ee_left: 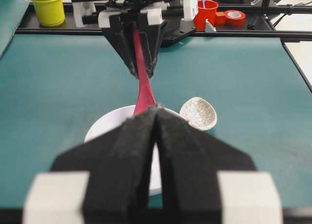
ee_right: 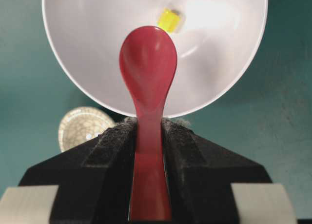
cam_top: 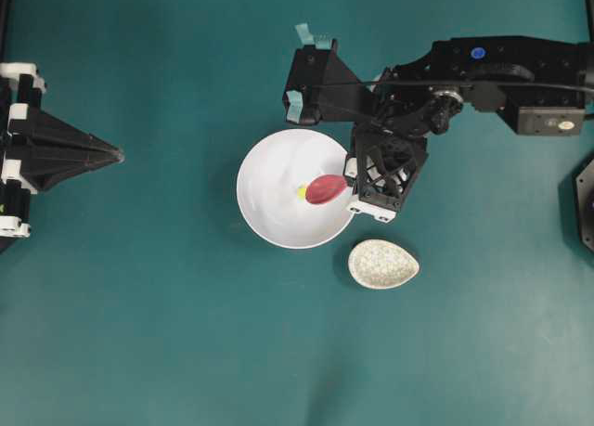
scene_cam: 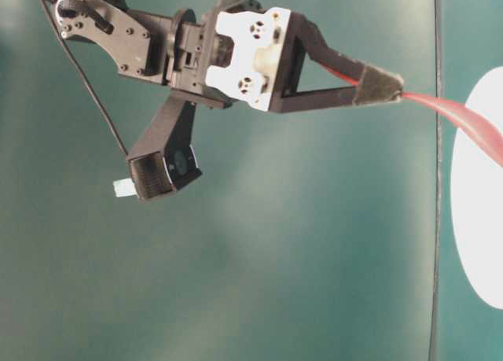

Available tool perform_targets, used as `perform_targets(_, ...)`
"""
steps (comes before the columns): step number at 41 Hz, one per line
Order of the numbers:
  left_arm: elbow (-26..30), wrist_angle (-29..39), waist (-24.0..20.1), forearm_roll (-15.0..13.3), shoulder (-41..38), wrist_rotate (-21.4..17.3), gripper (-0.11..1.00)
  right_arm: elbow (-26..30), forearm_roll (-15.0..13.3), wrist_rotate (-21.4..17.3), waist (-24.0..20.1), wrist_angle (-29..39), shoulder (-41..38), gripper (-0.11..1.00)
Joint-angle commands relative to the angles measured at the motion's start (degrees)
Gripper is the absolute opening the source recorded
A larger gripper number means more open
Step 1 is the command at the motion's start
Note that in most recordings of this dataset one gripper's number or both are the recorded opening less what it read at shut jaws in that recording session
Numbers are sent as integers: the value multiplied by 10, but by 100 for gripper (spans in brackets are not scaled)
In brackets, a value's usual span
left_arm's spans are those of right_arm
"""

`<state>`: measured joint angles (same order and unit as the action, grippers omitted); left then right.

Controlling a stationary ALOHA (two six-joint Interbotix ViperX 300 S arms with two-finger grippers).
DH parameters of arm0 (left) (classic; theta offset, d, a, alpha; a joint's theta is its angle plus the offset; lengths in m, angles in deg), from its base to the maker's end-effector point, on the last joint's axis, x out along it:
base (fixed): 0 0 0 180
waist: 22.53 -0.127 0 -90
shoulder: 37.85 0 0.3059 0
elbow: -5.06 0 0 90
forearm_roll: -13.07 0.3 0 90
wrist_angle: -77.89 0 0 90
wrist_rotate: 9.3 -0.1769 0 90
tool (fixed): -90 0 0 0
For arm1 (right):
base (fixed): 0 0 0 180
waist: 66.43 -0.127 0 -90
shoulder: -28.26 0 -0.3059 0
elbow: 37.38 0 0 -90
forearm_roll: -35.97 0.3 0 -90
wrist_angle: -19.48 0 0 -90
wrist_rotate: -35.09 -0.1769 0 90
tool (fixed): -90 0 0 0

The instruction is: Scoop the yellow hexagonal prism block from the bowl with a spoon using the right arm.

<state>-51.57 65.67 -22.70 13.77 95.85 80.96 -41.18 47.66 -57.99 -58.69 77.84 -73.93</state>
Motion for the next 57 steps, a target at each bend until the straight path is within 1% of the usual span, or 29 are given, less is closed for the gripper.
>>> perform_targets(1, 12, -6, 0, 2, -4, 1, -1, 14, -1, -1, -2, 0, 4, 22)
perform_targets(33, 12, -6, 0, 2, -4, 1, -1, 9, -6, 6, -2, -14, -40, 22)
perform_targets(45, 11, -6, 0, 2, -4, 1, -1, 9, -6, 9, -2, -43, -54, 22)
perform_targets(51, 12, -6, 0, 1, -4, 1, -1, 9, -6, 9, -2, -47, -54, 22)
perform_targets(57, 11, -6, 0, 2, -4, 1, -1, 9, -6, 9, -4, -68, -54, 22)
